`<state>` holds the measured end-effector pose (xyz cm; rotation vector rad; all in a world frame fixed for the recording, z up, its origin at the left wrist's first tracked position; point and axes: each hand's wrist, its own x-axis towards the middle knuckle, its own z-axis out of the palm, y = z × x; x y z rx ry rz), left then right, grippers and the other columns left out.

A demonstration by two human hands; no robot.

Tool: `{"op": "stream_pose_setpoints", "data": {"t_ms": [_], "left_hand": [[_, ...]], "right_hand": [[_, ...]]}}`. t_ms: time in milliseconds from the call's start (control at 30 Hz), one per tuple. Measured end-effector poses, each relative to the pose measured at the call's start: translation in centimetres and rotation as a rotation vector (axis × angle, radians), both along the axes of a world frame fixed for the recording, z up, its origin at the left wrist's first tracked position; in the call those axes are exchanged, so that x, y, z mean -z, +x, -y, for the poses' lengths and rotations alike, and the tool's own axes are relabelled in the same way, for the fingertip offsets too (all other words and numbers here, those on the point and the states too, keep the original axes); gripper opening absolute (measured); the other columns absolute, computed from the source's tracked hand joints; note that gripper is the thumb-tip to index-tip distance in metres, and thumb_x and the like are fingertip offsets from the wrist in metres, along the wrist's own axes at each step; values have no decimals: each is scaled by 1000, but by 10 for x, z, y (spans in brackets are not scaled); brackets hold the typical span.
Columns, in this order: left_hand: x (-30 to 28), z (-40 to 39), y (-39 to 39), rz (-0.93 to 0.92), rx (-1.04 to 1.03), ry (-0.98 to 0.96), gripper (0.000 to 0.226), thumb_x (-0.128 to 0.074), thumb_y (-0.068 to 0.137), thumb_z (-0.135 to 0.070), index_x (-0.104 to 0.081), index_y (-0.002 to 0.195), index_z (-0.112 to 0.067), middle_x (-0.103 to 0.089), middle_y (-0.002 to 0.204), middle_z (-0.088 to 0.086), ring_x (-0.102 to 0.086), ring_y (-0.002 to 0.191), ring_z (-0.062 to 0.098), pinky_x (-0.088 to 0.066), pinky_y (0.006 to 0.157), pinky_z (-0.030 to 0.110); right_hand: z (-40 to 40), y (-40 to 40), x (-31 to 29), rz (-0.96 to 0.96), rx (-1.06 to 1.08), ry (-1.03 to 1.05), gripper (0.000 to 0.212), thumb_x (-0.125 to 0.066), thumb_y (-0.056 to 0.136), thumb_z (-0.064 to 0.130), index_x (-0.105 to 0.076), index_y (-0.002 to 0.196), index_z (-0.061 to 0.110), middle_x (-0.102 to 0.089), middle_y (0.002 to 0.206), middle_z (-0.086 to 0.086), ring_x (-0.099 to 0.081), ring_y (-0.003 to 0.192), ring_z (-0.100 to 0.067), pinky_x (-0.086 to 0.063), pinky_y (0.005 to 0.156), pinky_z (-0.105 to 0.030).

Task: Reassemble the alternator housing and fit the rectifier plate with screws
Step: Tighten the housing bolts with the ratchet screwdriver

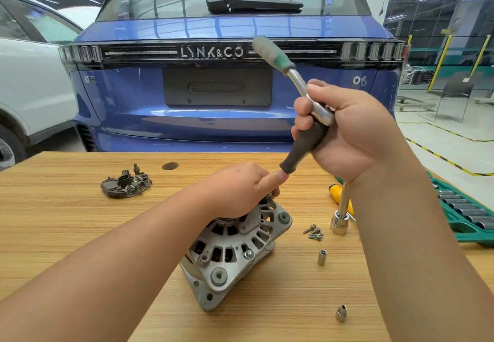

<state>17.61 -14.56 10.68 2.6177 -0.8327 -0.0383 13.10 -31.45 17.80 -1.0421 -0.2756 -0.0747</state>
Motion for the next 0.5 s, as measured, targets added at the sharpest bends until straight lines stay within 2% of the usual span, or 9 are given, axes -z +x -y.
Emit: {"op": "stream_pose_setpoints", "data": {"t_ms": [100, 167, 233, 367, 500], "left_hand": [[0, 0, 0, -1, -16, -13, 62, -16, 104, -63, -70, 96, -33, -68, 93, -13, -59, 86, 0, -41, 71, 22], [-1, 0, -1, 8, -15, -8, 61, -15, 104, -62, -69, 94, -34, -68, 92, -13, -59, 85, 0, -40, 70, 22], [0, 0, -1, 8, -6, -4, 61, -15, 105, -61, -69, 95, -34, -68, 93, -12, -59, 86, 1, -41, 71, 23], [-1, -1, -2, -2, -6, 0, 63, -15, 105, -61, -70, 98, -32, -69, 95, -12, -60, 87, 2, -43, 75, 24], [-1, -1, -2, 1, -4, 14, 63, -14, 106, -60, -70, 99, -31, -68, 96, -12, -59, 88, 1, -43, 75, 23]], "right_hand": [[0, 0, 0, -126, -49, 243, 26, -49, 96, 12, -53, 120, 2, -57, 76, -5, -51, 59, -15, -44, 69, -25], [-1, 0, 0, -150, -88, 337, 37, -52, 82, 7, -53, 119, 1, -58, 79, -5, -51, 61, -15, -46, 71, -23], [-3, -1, 0, -163, -114, 342, 40, -54, 68, 6, -55, 108, 5, -60, 78, -2, -51, 63, -14, -43, 81, -23], [-2, -2, 1, -214, -135, 365, 39, -55, 64, 9, -56, 104, 8, -62, 77, 3, -52, 60, -12, -38, 100, -24], [5, -1, 1, -206, -235, 351, 39, -52, 63, 13, -55, 102, 12, -60, 79, 7, -50, 63, -12, -34, 97, -28]]}}
